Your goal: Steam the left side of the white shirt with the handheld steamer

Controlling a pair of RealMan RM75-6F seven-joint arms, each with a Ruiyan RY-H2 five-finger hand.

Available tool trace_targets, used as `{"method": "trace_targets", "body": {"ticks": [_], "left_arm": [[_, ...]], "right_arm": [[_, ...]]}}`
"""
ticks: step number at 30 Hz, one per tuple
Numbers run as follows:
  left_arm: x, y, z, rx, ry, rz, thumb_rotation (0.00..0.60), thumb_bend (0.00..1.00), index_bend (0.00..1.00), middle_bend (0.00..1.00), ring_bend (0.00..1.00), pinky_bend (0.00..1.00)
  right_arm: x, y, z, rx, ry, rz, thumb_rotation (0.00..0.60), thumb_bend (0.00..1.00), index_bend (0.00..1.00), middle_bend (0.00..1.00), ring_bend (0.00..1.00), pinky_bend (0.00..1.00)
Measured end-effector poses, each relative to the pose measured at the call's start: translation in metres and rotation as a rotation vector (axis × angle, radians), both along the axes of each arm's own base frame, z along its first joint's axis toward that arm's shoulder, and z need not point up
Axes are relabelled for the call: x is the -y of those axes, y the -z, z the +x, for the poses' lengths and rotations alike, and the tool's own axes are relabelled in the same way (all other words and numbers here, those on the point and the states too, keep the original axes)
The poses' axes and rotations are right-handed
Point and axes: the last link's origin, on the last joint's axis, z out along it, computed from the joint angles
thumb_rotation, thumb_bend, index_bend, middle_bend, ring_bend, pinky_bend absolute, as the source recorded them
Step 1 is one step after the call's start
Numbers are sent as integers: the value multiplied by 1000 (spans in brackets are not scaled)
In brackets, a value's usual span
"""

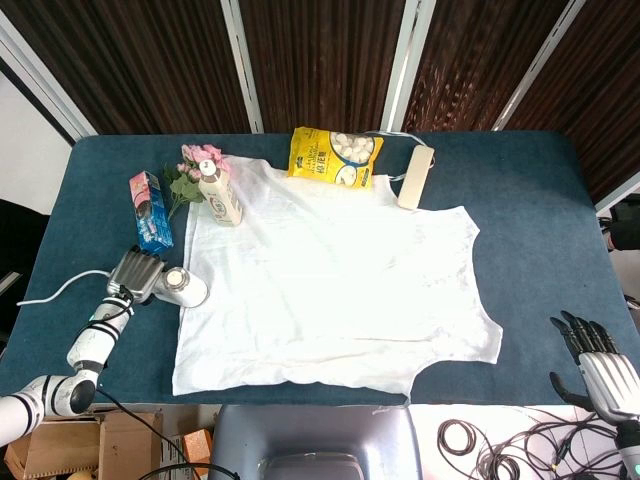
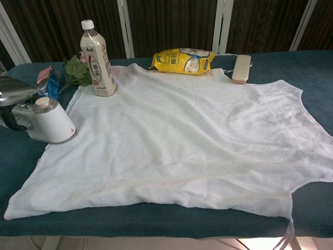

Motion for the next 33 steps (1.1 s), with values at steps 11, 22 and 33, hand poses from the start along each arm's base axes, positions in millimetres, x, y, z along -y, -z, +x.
{"method": "trace_targets", "body": {"ticks": [11,22,33], "left_arm": [[-1,3,-10,26,2,-26,600,286,717,501,411,322],[0,7,-12,58,41,-45,600,370,747,528,434,341],[0,12,-17,19,93,-40,600,381,762,572,490,375]], "right_arm": [[-1,-1,0,-2,0,-3,600,363,0,0,0,0],[-2,0,0,-6,1,5,600,363,0,0,0,0],[-2,0,0,-4,1,14,600,363,0,0,0,0]]}}
